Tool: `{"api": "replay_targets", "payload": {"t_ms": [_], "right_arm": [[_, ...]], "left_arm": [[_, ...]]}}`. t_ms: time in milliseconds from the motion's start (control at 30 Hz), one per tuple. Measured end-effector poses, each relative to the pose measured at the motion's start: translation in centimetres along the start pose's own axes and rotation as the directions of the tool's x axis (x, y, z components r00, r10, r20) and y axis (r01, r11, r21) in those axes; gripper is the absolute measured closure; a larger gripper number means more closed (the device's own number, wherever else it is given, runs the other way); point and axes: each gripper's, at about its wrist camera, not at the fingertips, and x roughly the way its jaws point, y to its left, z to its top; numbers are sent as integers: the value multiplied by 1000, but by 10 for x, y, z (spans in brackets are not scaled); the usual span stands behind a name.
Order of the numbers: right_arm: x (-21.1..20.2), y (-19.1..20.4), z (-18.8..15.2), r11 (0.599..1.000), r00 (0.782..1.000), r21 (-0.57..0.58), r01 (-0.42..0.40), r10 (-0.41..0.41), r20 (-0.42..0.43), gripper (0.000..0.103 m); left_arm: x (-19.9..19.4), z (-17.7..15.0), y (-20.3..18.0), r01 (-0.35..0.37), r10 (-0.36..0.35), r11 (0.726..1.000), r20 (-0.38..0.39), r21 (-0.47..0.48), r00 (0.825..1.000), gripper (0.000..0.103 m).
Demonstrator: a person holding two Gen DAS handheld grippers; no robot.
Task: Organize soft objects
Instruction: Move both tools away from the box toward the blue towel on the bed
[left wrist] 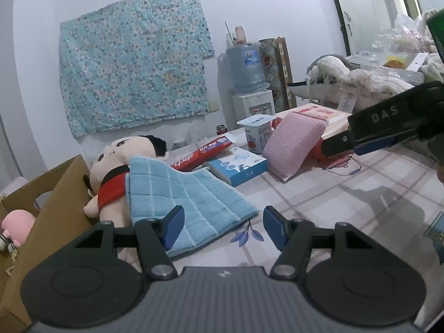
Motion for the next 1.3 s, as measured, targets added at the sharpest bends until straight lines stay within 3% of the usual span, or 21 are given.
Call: {"api": "replay_targets", "payload": {"t_ms": [333, 867, 1300], "right_arm": [[4, -2, -3, 1000, 1000, 3, 17, -17, -5, 43], [2, -6, -2, 999, 1000, 25, 22, -22, 6, 43], [2, -7, -2, 999, 1000, 38, 19, -20, 9, 43]], "left_arm": [[-1, -6, 4, 31, -32, 999, -29, -31, 999, 38], [2, -10, 15, 11, -16, 995, -51, -94, 999, 38], [3, -11, 14, -7, 3, 996, -53, -89, 999, 38]]}}
